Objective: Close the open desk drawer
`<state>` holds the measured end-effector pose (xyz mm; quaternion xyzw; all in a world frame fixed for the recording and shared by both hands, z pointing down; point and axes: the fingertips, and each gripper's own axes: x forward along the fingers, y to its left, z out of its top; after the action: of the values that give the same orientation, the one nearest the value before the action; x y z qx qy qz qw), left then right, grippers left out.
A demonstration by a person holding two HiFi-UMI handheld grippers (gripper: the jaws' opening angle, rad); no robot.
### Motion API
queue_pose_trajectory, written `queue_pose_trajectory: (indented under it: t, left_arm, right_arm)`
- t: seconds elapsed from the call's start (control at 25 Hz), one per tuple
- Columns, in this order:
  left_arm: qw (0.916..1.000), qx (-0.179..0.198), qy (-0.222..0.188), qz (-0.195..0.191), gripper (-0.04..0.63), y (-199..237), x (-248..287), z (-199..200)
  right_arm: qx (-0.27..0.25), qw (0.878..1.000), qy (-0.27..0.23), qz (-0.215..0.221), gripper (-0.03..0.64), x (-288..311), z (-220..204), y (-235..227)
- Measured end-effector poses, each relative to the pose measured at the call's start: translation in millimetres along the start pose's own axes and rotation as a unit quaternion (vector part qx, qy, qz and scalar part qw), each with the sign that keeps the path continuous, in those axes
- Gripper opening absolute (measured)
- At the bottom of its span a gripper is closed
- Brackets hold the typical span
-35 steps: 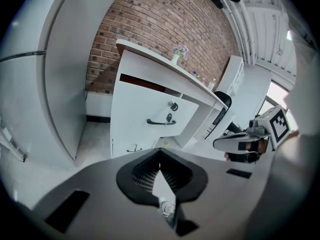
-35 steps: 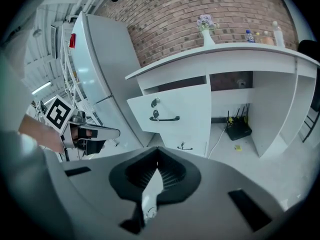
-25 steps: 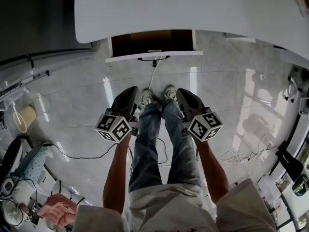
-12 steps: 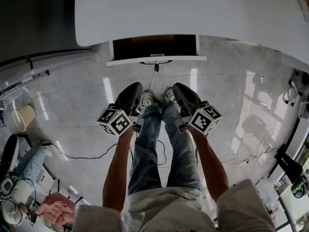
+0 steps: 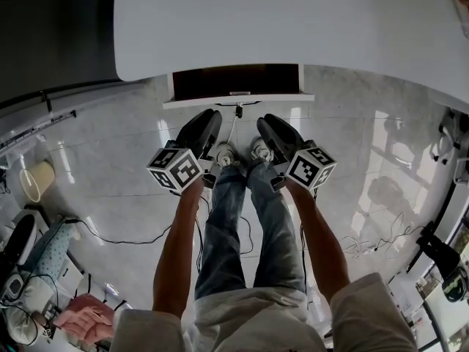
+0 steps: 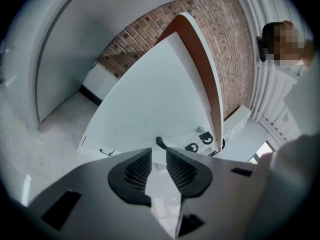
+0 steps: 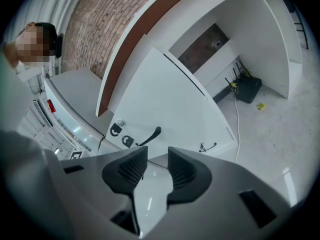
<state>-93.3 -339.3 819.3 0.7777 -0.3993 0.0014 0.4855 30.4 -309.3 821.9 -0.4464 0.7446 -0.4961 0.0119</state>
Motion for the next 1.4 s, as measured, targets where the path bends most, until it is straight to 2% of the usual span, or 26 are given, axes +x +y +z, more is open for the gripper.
queue_pose_trajectory:
  t: [0.48,0.64,0.84,1.4]
  left_arm:
    - [0.9999,-0.015,0.007,-0.005,0.094,2.7,12.3,2.1]
    - [0.9996,-0.023,0.010,-0.009,0.092,2.8,12.5,2.9]
    - [0.9998,0.001,0.006,-0.020,0.027,-6.1,13.7,5.2]
    - [0.9993,0.010,0.023,-0.027,0.025,-7.3,28.3,6.7]
  right_arm:
    - [-0.028,0.999,0.007,0.023,0.137,32.9,24.5,6.6]
    - [-0.046,0.999,0.010,0.026,0.112,36.7,26.7,10.7]
    - [-0.043,0.999,0.009,0.027,0.101,35.1,26.2,9.9]
    - [-0.055,0.998,0.010,0.020,0.103,40.1,40.2,1.5]
